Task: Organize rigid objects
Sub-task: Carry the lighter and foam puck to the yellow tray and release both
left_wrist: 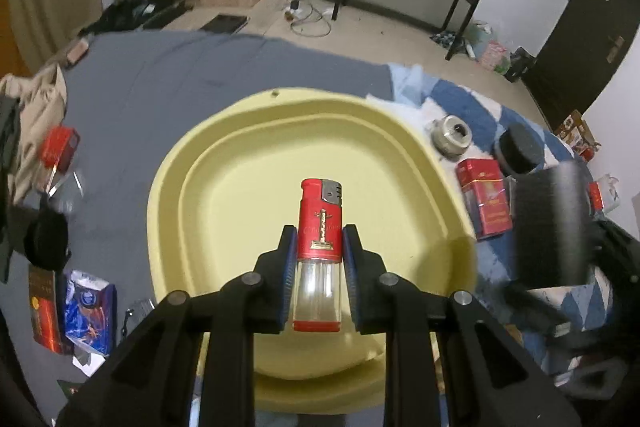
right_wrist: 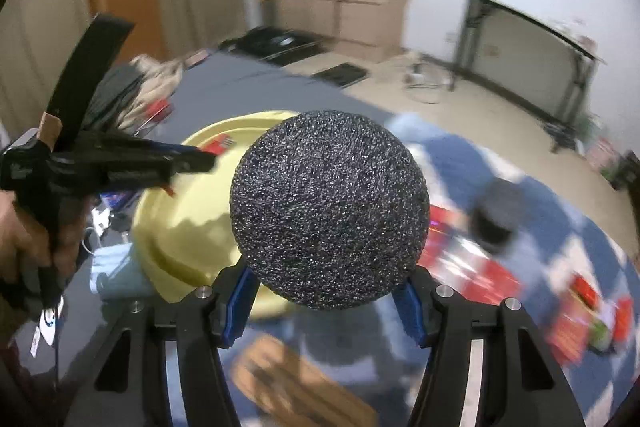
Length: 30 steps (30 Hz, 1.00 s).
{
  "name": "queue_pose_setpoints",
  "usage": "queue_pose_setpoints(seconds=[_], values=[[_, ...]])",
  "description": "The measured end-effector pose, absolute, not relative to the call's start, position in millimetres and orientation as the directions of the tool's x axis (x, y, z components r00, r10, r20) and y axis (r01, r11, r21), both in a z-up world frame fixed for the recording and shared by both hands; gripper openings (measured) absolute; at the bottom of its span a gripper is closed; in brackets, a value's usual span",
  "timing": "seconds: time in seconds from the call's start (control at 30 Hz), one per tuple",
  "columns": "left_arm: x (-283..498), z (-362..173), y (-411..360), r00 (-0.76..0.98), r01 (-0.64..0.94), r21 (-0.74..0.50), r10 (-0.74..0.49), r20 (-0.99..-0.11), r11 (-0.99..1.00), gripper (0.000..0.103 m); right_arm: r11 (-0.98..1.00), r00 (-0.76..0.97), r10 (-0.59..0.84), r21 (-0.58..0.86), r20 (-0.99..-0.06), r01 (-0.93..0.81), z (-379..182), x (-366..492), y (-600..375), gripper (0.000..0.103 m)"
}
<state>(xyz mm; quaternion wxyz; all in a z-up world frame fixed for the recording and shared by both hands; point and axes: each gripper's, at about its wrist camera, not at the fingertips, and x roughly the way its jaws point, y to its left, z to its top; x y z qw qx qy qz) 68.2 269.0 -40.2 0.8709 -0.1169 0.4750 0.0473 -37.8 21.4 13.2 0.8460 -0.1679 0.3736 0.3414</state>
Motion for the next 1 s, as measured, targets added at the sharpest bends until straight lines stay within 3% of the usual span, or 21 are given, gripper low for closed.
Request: queue_pose_setpoints(seconds=[0.2,0.63,0.67,0.73,0.77,0.8,0.87,1.0], values=[[74.1,-80.1,296.9,0.446,-0.313,-0.194,-0.036,-0.894,0.930,0.024,0.635,0.439,0.382,-0.115,-0.813,-0.764,-32.4,-17.7,96.6,0.060],[75.0,-109.1,298.3,0.454,-0.332,-0.221,-0.050,-0.890,0.917,0.027,0.602,0.389,0.303,-0.142,-0.870,-0.786,-91.4,26.4,144.5,0.061],[74.3,-108.3,297.9,0.451,-0.329,-0.216,-0.048,-0.891,0.919,0.031,0.608,0.386,0.315,-0.128,-0.867,-0.783,-90.3,25.7,142.1,0.062],[72.7,-103.0,298.1,0.449,-0.333,-0.207,-0.038,-0.893,0.920,0.074,0.620,0.375,0.323,-0.105,-0.869,-0.778,-88.3,27.0,137.2,0.064],[72.6,-98.1,298.4,0.458,-0.335,-0.199,-0.025,-0.889,0.921,0.081,0.616,0.371,0.340,-0.093,-0.864,-0.782,-83.5,25.2,133.4,0.072],[71.7,-90.8,298.5,0.482,-0.325,-0.208,-0.028,-0.876,0.923,0.086,0.610,0.365,0.359,-0.080,-0.859,-0.788,-75.6,21.8,126.2,0.087],[71.0,-75.0,293.4,0.509,-0.310,-0.200,-0.015,-0.861,0.929,0.091,0.612,0.387,0.397,-0.074,-0.832,-0.787,-61.1,10.3,116.6,0.099],[72.2,-42.9,265.9,0.557,-0.241,-0.206,-0.038,-0.830,0.948,0.099,0.656,0.428,0.472,-0.017,-0.771,-0.754,-28.6,-10.4,71.8,0.102]])
